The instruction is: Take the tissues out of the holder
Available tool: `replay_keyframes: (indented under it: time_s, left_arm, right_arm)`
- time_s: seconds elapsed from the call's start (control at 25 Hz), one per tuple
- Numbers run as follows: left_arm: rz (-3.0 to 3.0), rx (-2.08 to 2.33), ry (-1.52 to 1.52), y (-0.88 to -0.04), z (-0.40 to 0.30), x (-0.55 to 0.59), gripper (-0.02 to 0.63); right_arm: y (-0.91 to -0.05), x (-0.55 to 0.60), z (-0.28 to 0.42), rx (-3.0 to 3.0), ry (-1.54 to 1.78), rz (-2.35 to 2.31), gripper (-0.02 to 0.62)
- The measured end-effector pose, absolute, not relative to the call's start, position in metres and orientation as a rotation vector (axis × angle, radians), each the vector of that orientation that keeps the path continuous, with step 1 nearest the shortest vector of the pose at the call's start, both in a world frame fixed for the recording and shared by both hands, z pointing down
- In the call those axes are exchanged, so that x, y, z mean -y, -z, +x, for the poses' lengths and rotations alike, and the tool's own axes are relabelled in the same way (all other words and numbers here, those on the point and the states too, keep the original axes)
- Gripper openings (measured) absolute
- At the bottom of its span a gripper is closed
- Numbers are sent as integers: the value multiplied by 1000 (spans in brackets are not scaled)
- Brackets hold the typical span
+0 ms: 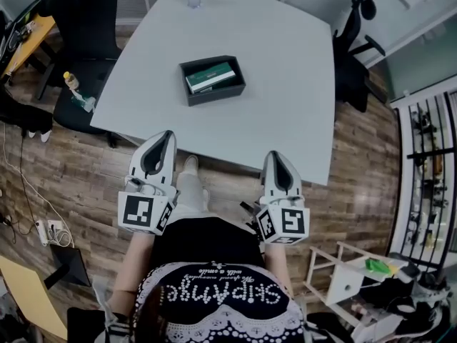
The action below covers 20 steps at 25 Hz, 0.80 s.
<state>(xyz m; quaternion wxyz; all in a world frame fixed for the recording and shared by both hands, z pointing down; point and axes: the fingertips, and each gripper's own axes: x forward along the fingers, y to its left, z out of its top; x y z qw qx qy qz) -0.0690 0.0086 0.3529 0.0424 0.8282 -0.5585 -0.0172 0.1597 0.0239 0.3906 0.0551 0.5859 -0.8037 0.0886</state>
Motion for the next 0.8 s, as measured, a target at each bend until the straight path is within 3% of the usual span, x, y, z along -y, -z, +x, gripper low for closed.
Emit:
replay_keyframes:
  time_s: [0.8]
  left_arm:
    - [2570,1625,28,-353,-91,138,34]
  right_arm:
    - [-385,107,131,2415,-331,1823,35]
